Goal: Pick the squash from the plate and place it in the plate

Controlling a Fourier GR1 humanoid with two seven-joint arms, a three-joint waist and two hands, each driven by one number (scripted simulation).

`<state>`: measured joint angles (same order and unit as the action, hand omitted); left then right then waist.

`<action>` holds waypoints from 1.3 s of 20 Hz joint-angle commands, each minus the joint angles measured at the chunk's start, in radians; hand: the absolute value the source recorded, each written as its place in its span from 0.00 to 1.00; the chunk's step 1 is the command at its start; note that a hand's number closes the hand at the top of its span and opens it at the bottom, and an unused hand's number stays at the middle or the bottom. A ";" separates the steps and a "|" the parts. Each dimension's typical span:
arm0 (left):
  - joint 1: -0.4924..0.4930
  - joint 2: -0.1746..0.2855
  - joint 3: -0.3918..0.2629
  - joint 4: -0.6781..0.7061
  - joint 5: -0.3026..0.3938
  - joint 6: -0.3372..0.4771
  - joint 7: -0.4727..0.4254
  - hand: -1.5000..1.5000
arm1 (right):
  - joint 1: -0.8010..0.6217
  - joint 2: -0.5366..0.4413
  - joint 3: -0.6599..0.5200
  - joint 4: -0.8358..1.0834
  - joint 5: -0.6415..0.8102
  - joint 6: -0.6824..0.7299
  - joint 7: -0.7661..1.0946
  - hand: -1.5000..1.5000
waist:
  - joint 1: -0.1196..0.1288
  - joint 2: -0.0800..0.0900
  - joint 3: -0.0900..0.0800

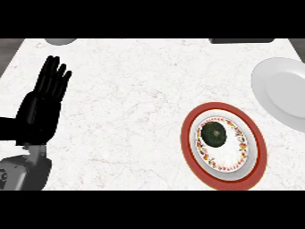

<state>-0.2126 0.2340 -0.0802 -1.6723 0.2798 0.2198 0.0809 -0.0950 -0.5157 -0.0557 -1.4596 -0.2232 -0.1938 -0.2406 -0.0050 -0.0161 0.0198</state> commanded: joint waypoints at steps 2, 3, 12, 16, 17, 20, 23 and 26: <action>0.094 0.012 -0.021 0.095 -0.023 -0.034 0.007 0.50 | -0.014 -0.009 -0.069 -0.095 -0.006 -0.089 0.087 1.00 | -0.005 0.015 -0.021; 0.126 0.019 -0.034 0.102 -0.029 -0.008 0.086 0.50 | 0.018 0.001 -0.085 -0.130 0.012 -0.132 0.058 1.00 | -0.013 0.011 -0.021; 0.255 -0.002 -0.105 0.204 -0.035 -0.043 0.133 0.50 | 0.218 0.164 -0.131 -0.235 0.303 -0.661 0.130 0.00 | -0.035 0.008 -0.022; 0.221 -0.028 -0.113 0.270 -0.051 -0.059 0.109 0.50 | 0.375 0.280 0.013 -0.443 0.432 -0.730 0.099 0.00 | -0.018 0.014 -0.022; 0.232 -0.043 -0.128 0.217 -0.081 -0.019 0.126 0.50 | 0.445 0.263 0.023 -0.491 0.450 -0.696 0.126 0.00 | -0.010 0.013 -0.021; 0.206 -0.030 -0.107 0.259 -0.063 -0.077 0.116 0.50 | 0.541 0.256 0.077 -0.564 0.545 -0.669 0.206 0.00 | -0.006 0.015 -0.021; 0.220 -0.029 -0.109 0.241 -0.058 -0.070 0.104 0.50 | 0.586 0.144 0.119 -0.572 0.678 -0.560 0.442 0.00 | 0.001 0.021 -0.026; 0.218 -0.058 -0.145 0.227 -0.087 -0.041 0.119 0.50 | 0.598 0.046 0.125 -0.580 0.709 -0.407 0.586 0.00 | 0.018 0.026 -0.027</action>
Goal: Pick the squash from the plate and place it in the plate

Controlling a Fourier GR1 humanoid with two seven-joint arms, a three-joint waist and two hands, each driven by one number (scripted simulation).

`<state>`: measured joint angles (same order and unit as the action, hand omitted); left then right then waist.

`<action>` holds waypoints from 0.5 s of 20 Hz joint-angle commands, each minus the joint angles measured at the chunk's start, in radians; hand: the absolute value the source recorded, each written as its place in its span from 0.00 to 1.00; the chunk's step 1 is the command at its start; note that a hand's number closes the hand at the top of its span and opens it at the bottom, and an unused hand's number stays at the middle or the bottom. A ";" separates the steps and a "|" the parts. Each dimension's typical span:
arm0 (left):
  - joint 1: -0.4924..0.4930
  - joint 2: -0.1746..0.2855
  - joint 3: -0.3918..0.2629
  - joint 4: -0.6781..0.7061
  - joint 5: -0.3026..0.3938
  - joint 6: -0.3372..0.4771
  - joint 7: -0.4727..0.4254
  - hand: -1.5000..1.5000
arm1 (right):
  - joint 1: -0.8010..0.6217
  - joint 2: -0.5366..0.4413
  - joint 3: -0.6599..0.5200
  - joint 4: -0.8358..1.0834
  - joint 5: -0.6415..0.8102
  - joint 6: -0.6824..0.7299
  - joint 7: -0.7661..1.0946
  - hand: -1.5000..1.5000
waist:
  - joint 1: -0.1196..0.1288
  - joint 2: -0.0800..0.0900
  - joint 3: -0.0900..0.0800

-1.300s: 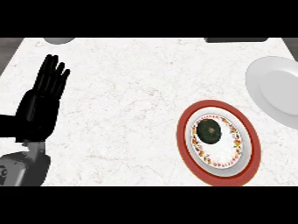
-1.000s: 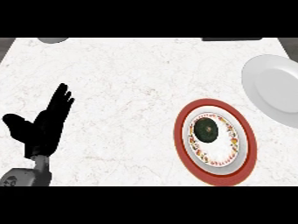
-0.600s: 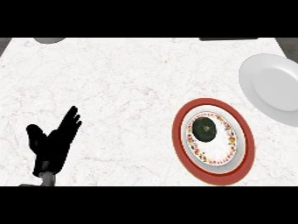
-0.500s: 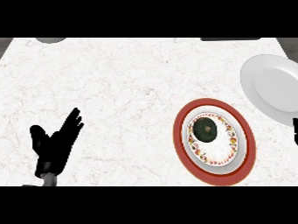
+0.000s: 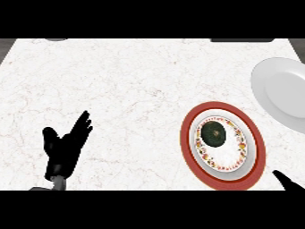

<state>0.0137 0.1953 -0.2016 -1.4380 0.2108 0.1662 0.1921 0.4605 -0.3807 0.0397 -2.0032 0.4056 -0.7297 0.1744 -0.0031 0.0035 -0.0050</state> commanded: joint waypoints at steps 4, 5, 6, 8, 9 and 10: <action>-0.014 0.024 0.019 -0.013 0.011 -0.025 0.015 0.50 | 0.026 -0.113 0.103 -0.177 0.229 0.260 0.424 0.00 | 0.024 0.003 -0.001; -0.038 -0.027 -0.025 0.025 -0.029 0.009 0.014 0.50 | -0.016 -0.109 0.108 -0.155 0.265 0.292 0.486 0.00 | 0.018 0.004 0.000; -0.010 0.019 0.006 -0.006 -0.001 -0.029 0.010 0.50 | -0.071 -0.099 0.126 -0.147 0.305 0.326 0.562 0.00 | 0.036 0.005 0.000; -0.020 0.013 0.010 0.018 0.005 -0.032 0.024 0.50 | -0.103 -0.066 0.186 -0.178 0.397 0.391 0.693 0.00 | 0.027 0.004 0.000; -0.021 0.004 0.022 0.035 0.019 -0.046 -0.002 0.50 | -0.167 -0.073 0.180 -0.190 0.398 0.455 0.756 0.00 | 0.025 0.002 0.001; -0.069 -0.019 0.020 0.059 0.007 -0.023 0.007 0.50 | -0.274 -0.049 0.201 -0.144 0.406 0.494 0.810 0.00 | 0.033 0.006 0.001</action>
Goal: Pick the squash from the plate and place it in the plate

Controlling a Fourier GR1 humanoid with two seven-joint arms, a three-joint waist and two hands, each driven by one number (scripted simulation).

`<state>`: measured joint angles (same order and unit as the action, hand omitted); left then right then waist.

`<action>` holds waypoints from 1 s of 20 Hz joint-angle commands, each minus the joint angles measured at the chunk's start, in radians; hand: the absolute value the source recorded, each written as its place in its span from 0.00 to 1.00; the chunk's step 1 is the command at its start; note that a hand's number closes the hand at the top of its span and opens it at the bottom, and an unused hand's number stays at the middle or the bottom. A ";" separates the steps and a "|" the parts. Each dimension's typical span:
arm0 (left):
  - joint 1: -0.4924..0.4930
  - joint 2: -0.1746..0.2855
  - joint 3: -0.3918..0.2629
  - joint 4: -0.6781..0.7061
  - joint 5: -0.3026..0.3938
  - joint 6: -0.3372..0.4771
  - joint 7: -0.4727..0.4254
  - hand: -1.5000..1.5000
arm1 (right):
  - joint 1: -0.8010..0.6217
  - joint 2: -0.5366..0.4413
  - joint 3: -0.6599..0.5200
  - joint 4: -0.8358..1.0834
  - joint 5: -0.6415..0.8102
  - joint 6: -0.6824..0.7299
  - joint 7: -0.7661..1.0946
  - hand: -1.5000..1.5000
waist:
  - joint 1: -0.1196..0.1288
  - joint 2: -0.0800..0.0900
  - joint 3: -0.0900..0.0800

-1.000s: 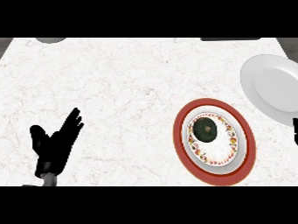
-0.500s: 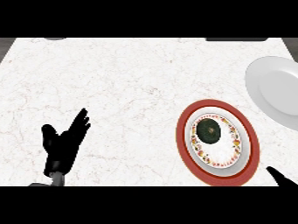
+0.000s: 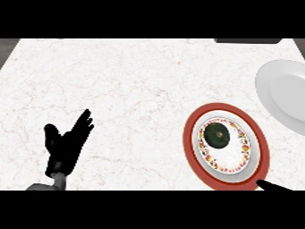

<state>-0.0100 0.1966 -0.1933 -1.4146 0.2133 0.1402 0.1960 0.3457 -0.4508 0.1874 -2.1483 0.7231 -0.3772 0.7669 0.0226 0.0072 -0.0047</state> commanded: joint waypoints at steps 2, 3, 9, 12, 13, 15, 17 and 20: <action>-0.014 -0.015 0.017 0.068 -0.006 -0.016 -0.045 0.50 | -0.248 0.084 0.112 0.040 0.176 0.185 0.287 0.00 | -0.005 -0.003 0.003; 0.006 -0.008 0.011 -0.034 -0.015 0.016 0.014 0.50 | -0.257 0.140 0.163 0.099 0.220 0.156 0.269 0.00 | -0.007 -0.006 0.004; -0.024 -0.014 0.047 0.058 -0.006 -0.023 -0.011 0.50 | -0.361 0.234 0.158 0.204 0.271 0.268 0.363 0.00 | -0.020 -0.007 0.004; 0.024 -0.027 0.033 0.049 -0.020 -0.031 -0.048 0.50 | -0.414 0.331 0.187 0.301 0.290 0.251 0.357 0.00 | -0.017 -0.006 0.004; 0.004 -0.010 0.023 -0.031 -0.029 -0.014 0.045 0.50 | -0.447 0.350 0.161 0.349 0.267 0.243 0.334 0.00 | -0.016 -0.007 0.005; 0.055 -0.034 0.017 -0.067 -0.031 -0.004 0.019 0.50 | -0.379 0.393 0.221 0.359 0.324 0.207 0.327 0.00 | -0.018 -0.008 0.005; -0.027 -0.058 0.036 0.043 -0.057 -0.005 -0.005 0.50 | -0.411 0.403 0.172 0.412 0.303 0.206 0.281 0.00 | -0.022 -0.007 0.005; 0.035 -0.063 0.021 -0.021 -0.065 -0.012 0.022 0.50 | -0.458 0.447 0.147 0.506 0.338 0.152 0.250 0.00 | -0.019 -0.007 0.005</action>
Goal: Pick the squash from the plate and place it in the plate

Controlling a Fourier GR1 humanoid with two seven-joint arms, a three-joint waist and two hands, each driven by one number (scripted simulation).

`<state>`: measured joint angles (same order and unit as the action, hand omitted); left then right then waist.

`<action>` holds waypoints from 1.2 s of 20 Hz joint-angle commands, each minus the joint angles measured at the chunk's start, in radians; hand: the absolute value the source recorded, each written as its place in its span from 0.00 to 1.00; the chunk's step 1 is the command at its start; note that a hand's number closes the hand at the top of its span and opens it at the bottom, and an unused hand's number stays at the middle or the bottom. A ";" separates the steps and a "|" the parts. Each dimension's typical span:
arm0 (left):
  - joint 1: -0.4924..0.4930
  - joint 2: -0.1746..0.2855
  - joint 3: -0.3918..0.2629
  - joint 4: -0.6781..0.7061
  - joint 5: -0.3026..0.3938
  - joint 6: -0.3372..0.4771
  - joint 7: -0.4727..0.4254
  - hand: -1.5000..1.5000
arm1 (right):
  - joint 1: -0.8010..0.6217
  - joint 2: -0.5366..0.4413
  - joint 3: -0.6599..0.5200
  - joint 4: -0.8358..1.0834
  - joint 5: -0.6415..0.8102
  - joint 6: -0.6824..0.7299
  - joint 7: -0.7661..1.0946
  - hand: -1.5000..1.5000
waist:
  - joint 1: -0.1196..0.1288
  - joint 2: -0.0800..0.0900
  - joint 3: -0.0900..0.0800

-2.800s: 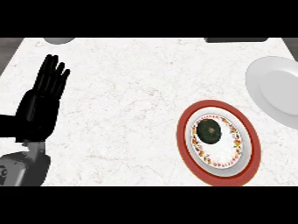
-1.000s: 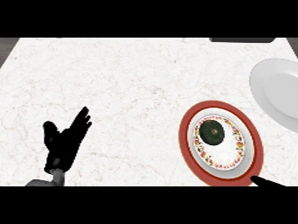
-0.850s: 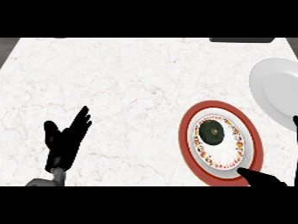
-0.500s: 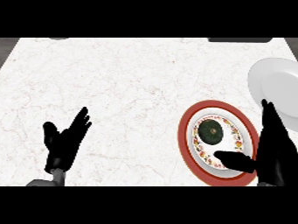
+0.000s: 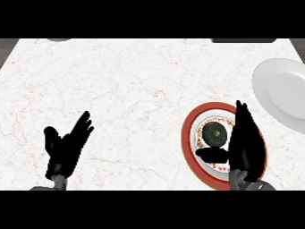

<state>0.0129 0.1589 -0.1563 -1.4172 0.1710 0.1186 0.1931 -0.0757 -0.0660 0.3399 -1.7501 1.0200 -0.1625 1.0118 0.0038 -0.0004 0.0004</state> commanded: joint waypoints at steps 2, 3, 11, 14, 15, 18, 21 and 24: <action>0.045 0.018 0.039 -0.007 0.014 -0.055 -0.023 0.50 | -0.102 0.035 -0.079 0.140 0.011 0.007 -0.008 0.00 | 0.001 0.001 0.000; -0.062 0.026 0.075 0.047 0.007 -0.048 0.030 0.50 | -0.021 0.042 -0.032 0.067 0.050 0.004 0.019 0.00 | -0.005 0.000 0.000; -0.030 -0.024 0.060 0.126 -0.020 -0.068 -0.080 0.50 | -0.049 0.065 -0.068 0.233 0.111 -0.051 0.013 0.00 | -0.003 0.002 -0.001; 0.036 -0.033 0.027 -0.069 -0.035 -0.025 0.047 0.50 | -0.040 0.066 0.028 0.234 0.104 -0.064 0.099 0.00 | 0.001 0.000 0.000; -0.001 -0.053 0.038 0.029 -0.054 -0.028 -0.028 0.50 | -0.060 0.063 -0.114 0.255 0.067 -0.021 -0.020 0.00 | -0.002 0.001 0.000; -0.003 -0.052 0.049 0.010 -0.060 -0.038 0.024 0.50 | -0.069 0.066 -0.094 0.238 0.057 0.004 -0.005 0.00 | -0.003 0.000 0.000; -0.014 -0.009 0.104 0.013 -0.025 -0.089 0.004 0.50 | -0.132 0.055 -0.162 0.284 0.013 0.067 -0.028 0.00 | -0.002 0.001 0.000; -0.012 -0.050 0.063 0.010 -0.053 -0.055 0.030 0.50 | -0.145 0.066 -0.080 0.371 0.020 0.089 -0.032 1.00 | 0.001 0.001 0.000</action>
<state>0.0155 0.1245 -0.0882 -1.4167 0.1259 0.0589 0.2027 -0.1740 -0.0027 0.2356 -1.4428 1.0601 -0.1326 0.9742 0.0035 -0.0007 0.0009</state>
